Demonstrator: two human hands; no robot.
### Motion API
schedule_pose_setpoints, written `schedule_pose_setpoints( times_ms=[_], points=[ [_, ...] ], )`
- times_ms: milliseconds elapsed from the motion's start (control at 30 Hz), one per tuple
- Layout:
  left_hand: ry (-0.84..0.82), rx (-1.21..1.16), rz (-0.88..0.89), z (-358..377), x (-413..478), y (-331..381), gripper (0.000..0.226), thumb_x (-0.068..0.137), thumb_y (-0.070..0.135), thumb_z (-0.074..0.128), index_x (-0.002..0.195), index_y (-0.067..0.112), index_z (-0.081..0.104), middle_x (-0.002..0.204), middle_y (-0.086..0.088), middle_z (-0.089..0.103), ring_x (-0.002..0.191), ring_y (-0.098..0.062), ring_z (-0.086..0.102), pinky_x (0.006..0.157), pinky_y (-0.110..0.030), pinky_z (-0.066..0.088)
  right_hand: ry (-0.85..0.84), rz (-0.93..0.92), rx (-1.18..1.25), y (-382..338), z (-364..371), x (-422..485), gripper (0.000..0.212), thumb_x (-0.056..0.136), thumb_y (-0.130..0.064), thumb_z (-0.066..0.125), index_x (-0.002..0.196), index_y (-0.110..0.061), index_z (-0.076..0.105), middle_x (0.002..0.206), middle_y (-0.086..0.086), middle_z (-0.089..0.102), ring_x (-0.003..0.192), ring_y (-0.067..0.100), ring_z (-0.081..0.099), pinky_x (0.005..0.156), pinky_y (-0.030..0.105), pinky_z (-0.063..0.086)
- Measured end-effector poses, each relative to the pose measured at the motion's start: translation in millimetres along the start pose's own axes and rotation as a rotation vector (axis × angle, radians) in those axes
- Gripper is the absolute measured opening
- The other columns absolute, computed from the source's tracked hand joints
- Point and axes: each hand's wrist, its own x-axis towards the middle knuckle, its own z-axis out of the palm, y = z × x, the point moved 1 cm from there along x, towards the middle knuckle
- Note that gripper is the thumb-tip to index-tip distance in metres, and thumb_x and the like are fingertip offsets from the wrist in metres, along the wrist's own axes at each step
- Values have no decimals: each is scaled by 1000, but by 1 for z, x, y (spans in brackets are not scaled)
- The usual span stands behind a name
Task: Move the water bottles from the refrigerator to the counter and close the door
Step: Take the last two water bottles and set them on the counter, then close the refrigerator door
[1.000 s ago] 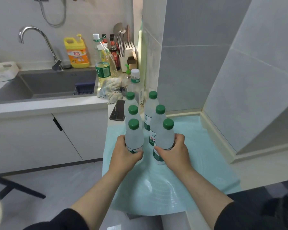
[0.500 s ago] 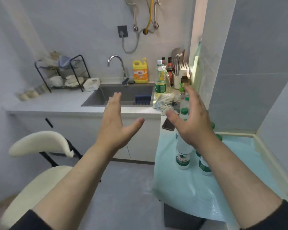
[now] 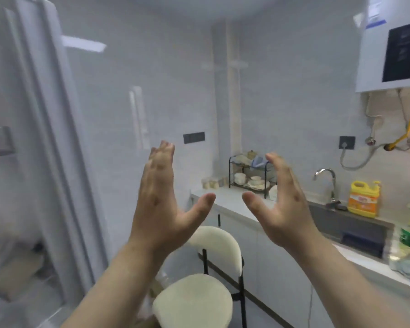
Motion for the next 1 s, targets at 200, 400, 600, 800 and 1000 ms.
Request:
schedule_pose_setpoints(
  times_ms=[200, 400, 600, 800, 1000],
  points=[
    [141, 182, -10, -159, -14, -47, 94, 80, 69, 49, 151, 15, 19, 155, 8, 19, 148, -10, 10, 118, -20, 8, -52, -209, 187, -130, 97, 15, 82, 78, -62, 52, 146, -22, 31, 146, -10, 33, 137, 5, 28, 104, 6, 16],
    [220, 350, -36, -280, -36, -77, 91, 83, 65, 49, 150, 9, 23, 155, 1, 22, 148, -10, 12, 119, -31, 14, -82, -331, 351, -235, 168, 7, 88, 79, -74, 46, 146, -18, 33, 152, 3, 37, 138, 20, 35, 111, 42, 31],
    [252, 539, -92, -358, -51, -91, 90, 81, 63, 50, 151, 13, 22, 156, 7, 17, 149, -12, 11, 118, -22, 8, -116, -430, 449, -308, 212, 3, 82, 79, -61, 54, 148, -24, 28, 154, -1, 32, 142, 11, 27, 111, 24, 22],
    [242, 591, -109, -361, -46, -91, 92, 80, 65, 48, 151, 14, 23, 156, 9, 16, 149, -7, 7, 116, -18, 6, -98, -410, 433, -305, 224, 18, 82, 79, -62, 52, 148, -23, 29, 156, 2, 31, 144, 15, 24, 111, 31, 22],
    [124, 532, -124, -290, -12, -90, 95, 77, 67, 48, 153, 19, 17, 153, 15, 11, 144, -1, 2, 111, -13, -3, -47, -253, 349, -261, 219, 45, 87, 78, -64, 52, 148, -20, 28, 159, 8, 22, 146, 22, 15, 115, 38, 15]
  ],
)
